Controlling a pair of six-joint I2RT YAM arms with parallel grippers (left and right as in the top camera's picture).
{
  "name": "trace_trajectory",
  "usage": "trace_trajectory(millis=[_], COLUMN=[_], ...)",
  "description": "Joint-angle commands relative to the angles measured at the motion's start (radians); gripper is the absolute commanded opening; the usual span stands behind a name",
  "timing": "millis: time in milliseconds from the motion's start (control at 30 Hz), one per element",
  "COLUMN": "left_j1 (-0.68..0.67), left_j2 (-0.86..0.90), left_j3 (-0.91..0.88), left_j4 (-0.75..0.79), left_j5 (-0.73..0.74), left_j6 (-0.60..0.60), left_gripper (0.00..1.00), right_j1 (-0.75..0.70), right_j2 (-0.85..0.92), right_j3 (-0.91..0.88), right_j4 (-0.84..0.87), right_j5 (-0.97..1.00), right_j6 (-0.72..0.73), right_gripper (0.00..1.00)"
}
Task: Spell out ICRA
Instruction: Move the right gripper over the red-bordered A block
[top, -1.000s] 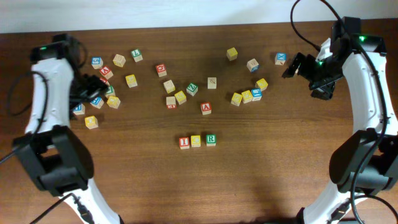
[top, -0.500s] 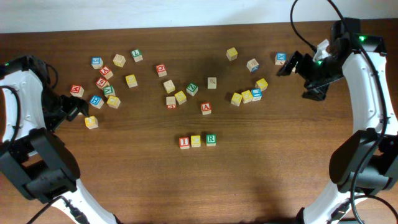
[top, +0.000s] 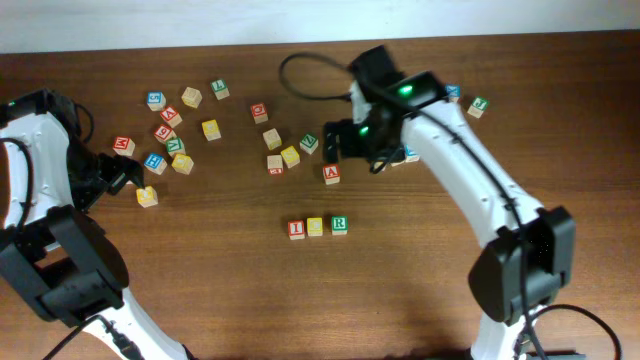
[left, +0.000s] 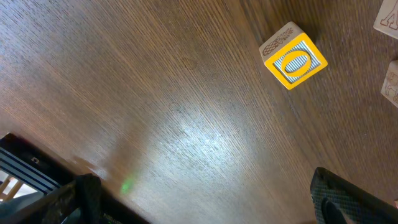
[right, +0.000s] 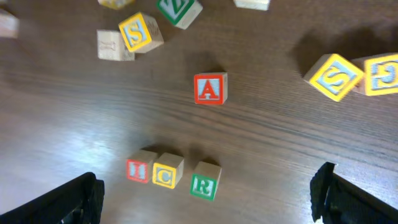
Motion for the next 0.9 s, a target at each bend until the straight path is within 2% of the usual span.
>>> trace_trajectory(millis=[0, 233, 333, 433, 467, 567, 700, 800, 867], left_j1=[0.002, 0.002, 0.002, 0.002, 0.002, 0.002, 0.002, 0.002, 0.002], left_j2=[-0.017, -0.017, -0.017, -0.017, -0.017, -0.017, -0.017, -0.017, -0.017], left_j3=[-0.005, -0.005, -0.005, -0.005, -0.005, -0.005, -0.005, -0.005, -0.005], left_j4=[-0.002, -0.001, -0.001, -0.001, -0.001, -0.001, -0.001, -0.001, -0.001], left_j5=[-0.007, -0.007, -0.007, -0.007, -0.007, -0.007, -0.007, -0.007, -0.007], left_j6=[-0.01, -0.01, -0.01, -0.01, -0.01, -0.01, -0.01, -0.01, -0.01], left_gripper=[0.99, 0.99, 0.99, 0.99, 0.99, 0.99, 0.99, 0.99, 0.99], right_j1=[0.046, 0.076, 0.1, 0.108, 0.108, 0.109, 0.109, 0.117, 0.12], right_j2=[0.049, 0.132, 0.171, 0.193, 0.193, 0.195, 0.212, 0.231, 0.256], right_j3=[-0.009, -0.029, -0.04, -0.04, -0.04, -0.043, -0.043, -0.043, -0.043], right_j4=[0.03, 0.07, 0.116, 0.148, 0.15, 0.155, 0.168, 0.217, 0.234], right_j5=[0.145, 0.146, 0.157, 0.159, 0.16, 0.209, 0.212, 0.212, 0.216], right_j6=[-0.013, -0.014, -0.013, -0.003, -0.002, -0.002, -0.002, -0.002, -0.002], right_gripper=[0.98, 0.99, 0.93, 0.8, 0.79, 0.82, 0.83, 0.82, 0.77])
